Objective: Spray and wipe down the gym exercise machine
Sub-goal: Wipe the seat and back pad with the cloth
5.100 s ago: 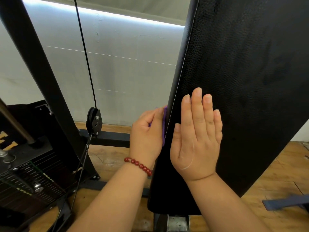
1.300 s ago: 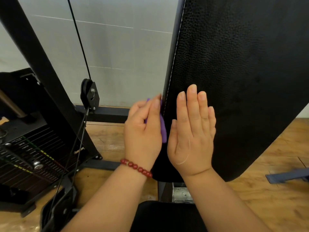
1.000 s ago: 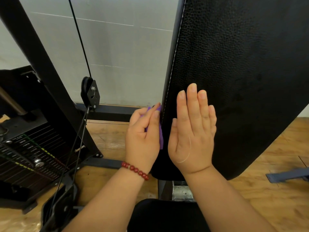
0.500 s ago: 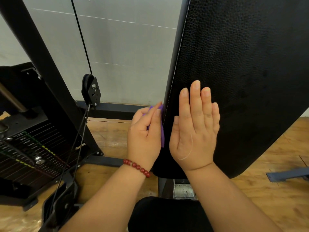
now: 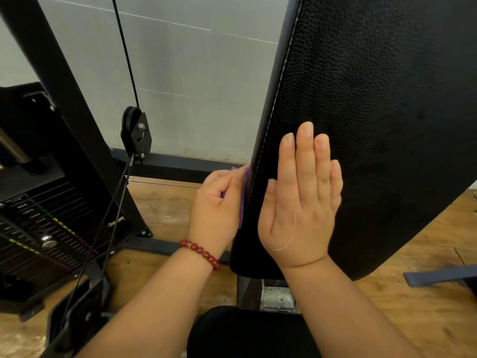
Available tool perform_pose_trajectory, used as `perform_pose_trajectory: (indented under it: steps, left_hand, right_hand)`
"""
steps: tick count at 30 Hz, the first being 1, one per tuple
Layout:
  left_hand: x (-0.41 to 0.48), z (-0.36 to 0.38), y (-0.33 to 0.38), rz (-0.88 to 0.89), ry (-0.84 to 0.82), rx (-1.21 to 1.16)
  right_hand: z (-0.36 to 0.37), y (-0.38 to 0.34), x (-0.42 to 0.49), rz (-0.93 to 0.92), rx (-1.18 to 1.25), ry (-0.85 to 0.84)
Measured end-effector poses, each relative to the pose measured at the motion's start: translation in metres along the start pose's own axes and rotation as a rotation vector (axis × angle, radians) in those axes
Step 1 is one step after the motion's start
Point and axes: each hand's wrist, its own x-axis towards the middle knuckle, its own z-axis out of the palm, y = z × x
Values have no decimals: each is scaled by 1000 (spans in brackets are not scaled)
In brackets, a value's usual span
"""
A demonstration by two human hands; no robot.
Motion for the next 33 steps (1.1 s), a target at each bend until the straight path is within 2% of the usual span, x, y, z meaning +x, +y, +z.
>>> perform_pose_trajectory:
  steps: [4, 10, 15, 19, 24, 30, 33]
  left_hand:
    - [3, 3, 8, 24, 26, -76]
    - [-13, -1, -18, -106, -35, -13]
    - [-1, 3, 4, 34, 51, -88]
    - [-2, 6, -5, -25, 31, -63]
    - [-13, -2, -14, -60, -34, 79]
    - [-2, 1, 15, 75, 45, -80]
    - [-7, 6, 10, 36, 52, -51]
  right_hand:
    - [1, 1, 0, -6, -12, 14]
    - [2, 1, -1, -8, 0, 11]
    - [2, 1, -2, -10, -5, 16]
    - [2, 2, -2, -18, -2, 12]
    - [2, 2, -3, -25, 5, -6]
    - [0, 2, -1, -21, 17, -2]
    - [-1, 3, -4, -13, 26, -15]
